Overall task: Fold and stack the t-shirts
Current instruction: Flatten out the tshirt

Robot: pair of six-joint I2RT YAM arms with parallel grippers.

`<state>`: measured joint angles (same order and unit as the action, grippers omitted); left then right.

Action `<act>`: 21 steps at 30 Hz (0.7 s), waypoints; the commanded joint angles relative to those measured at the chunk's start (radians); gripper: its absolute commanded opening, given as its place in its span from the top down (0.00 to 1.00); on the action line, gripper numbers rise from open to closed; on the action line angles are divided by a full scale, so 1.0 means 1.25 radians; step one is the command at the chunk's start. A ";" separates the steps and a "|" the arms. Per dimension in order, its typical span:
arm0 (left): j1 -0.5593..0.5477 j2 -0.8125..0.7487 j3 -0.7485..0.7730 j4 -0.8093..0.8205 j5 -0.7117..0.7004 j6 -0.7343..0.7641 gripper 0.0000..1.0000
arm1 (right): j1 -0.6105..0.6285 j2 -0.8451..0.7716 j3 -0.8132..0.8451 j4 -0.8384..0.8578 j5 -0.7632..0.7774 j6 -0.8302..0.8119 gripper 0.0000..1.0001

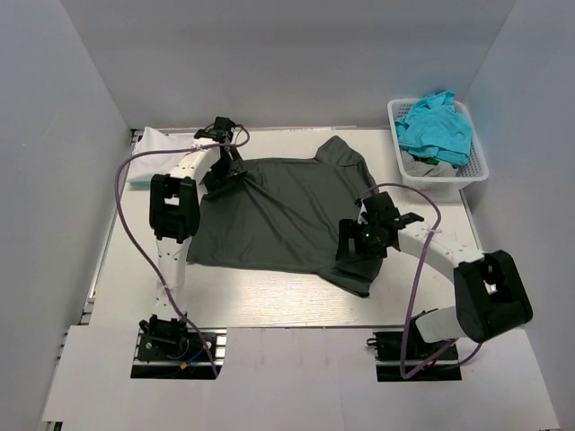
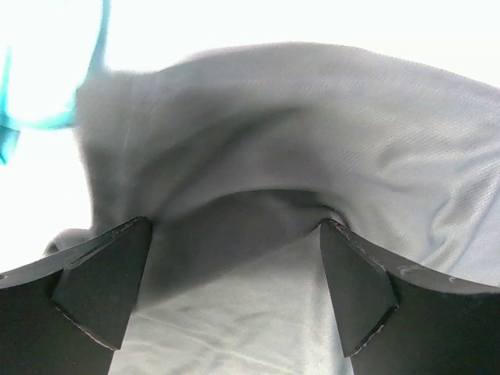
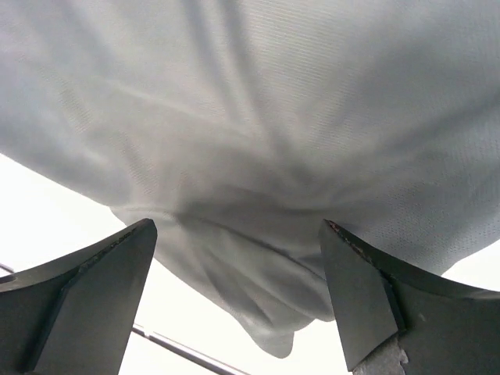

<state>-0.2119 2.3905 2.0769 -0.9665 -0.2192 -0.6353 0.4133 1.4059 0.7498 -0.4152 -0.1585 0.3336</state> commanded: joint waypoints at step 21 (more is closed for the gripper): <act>-0.017 -0.619 -0.655 0.065 0.075 0.011 0.00 | 0.230 -0.099 0.078 -0.338 0.053 -0.023 0.21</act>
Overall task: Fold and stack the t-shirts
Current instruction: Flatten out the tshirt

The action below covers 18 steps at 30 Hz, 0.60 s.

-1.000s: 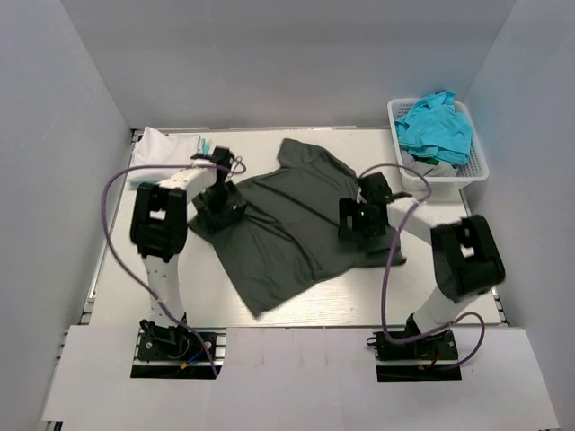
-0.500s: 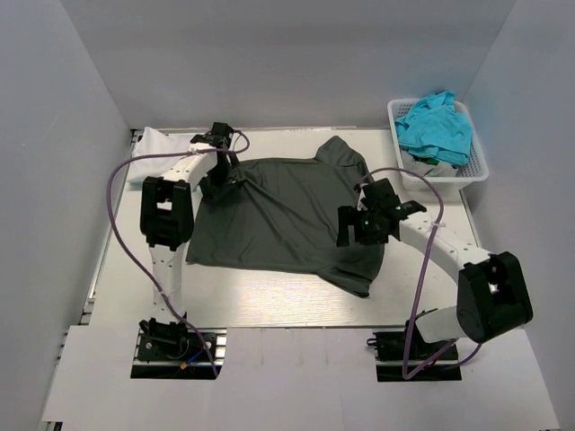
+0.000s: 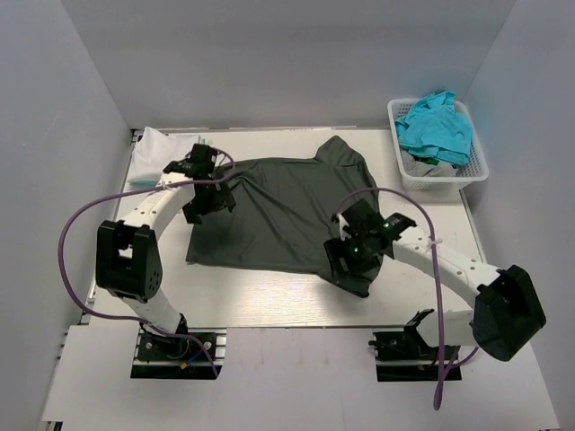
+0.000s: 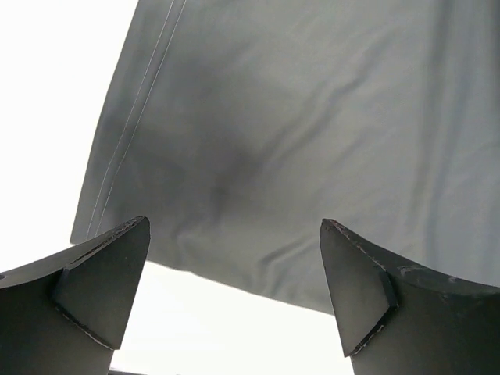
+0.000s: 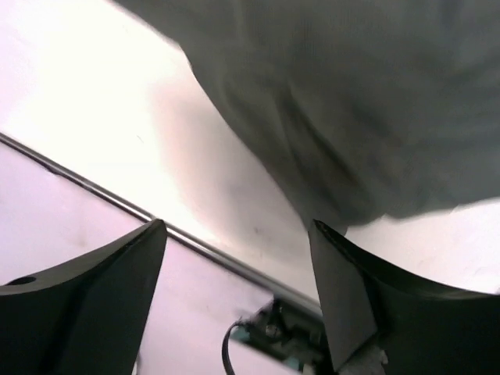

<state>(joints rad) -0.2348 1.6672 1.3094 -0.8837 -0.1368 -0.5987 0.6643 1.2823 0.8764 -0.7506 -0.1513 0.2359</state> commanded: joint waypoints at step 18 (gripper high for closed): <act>0.001 -0.066 -0.111 -0.002 0.009 -0.018 0.00 | 0.104 0.101 0.082 -0.179 0.222 0.226 1.00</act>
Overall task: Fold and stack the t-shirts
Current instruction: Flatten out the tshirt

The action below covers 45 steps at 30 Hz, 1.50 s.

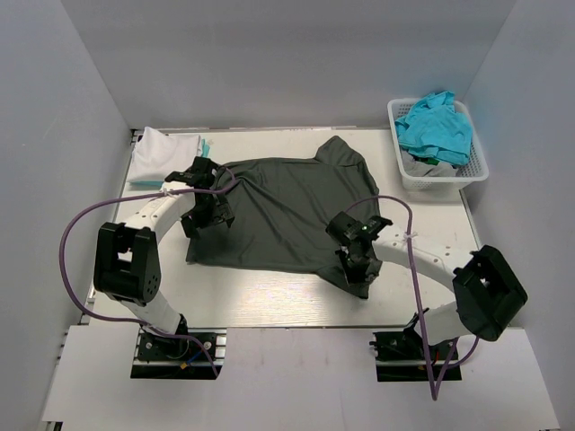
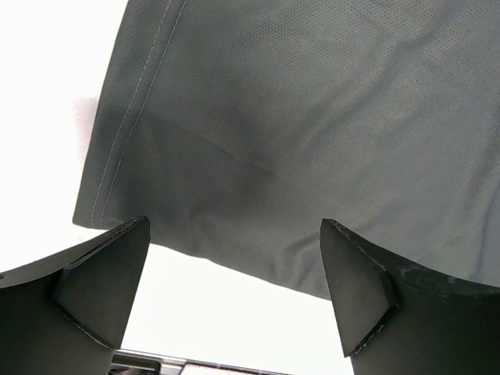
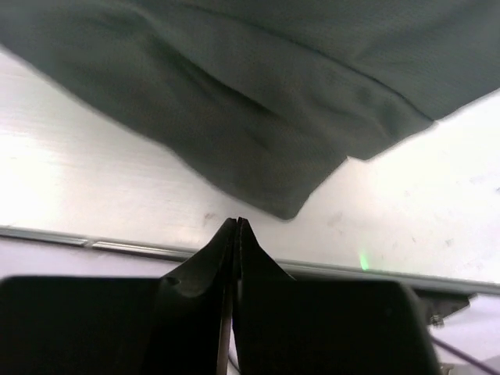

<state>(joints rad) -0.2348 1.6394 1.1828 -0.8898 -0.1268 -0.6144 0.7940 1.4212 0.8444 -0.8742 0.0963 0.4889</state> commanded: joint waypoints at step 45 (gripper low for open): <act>0.001 -0.016 -0.042 0.027 0.032 0.002 0.00 | -0.033 0.032 0.215 -0.168 -0.029 0.018 1.00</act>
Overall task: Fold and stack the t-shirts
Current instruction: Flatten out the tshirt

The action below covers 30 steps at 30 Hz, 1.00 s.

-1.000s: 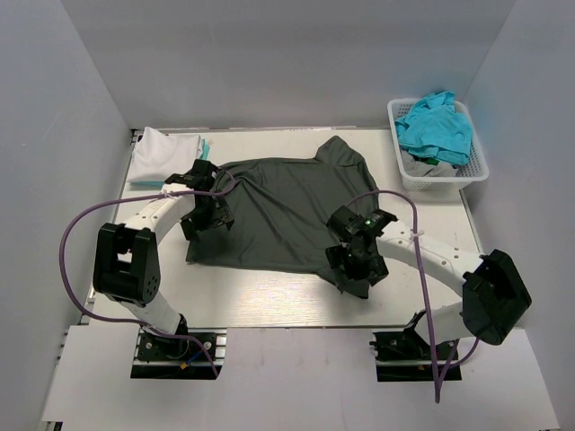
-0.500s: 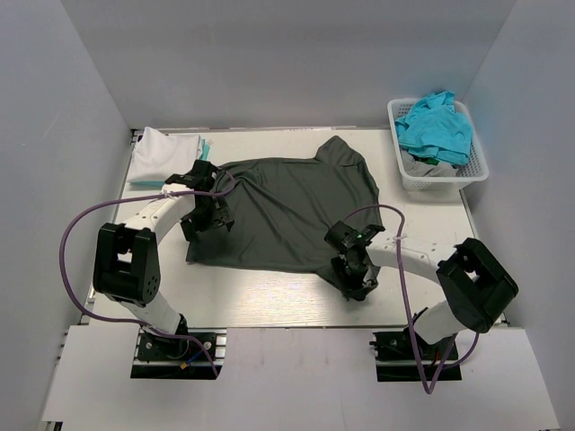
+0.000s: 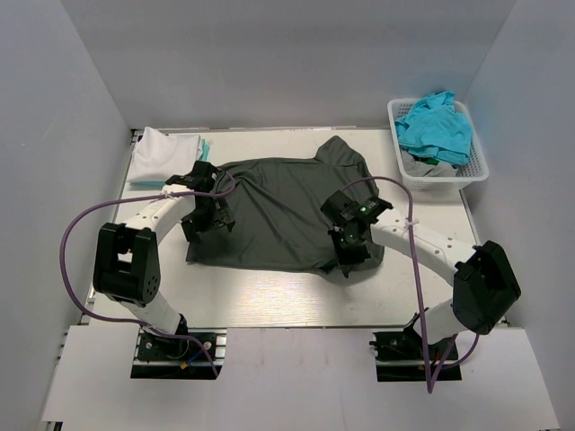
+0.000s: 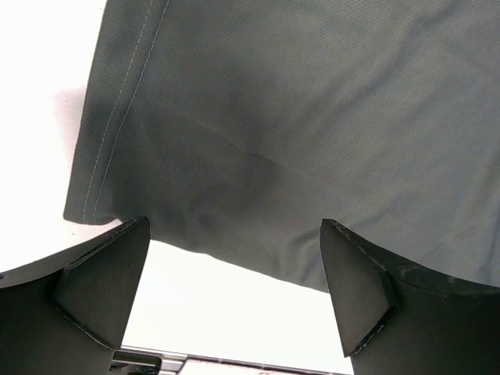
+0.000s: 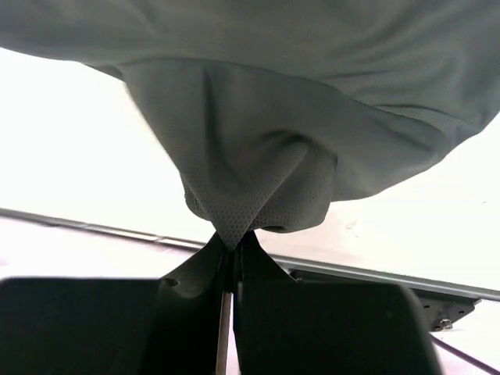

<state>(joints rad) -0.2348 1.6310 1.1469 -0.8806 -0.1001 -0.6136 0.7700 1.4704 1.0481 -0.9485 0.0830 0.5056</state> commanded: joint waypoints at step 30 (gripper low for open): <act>0.009 0.124 -0.004 0.015 -0.014 -0.025 0.00 | -0.094 -0.207 -0.084 -0.070 -0.298 -0.034 0.14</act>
<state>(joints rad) -0.2256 1.7958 1.1313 -0.8677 -0.0940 -0.6365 0.6456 1.1580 0.8963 -1.0946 -0.2405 0.5083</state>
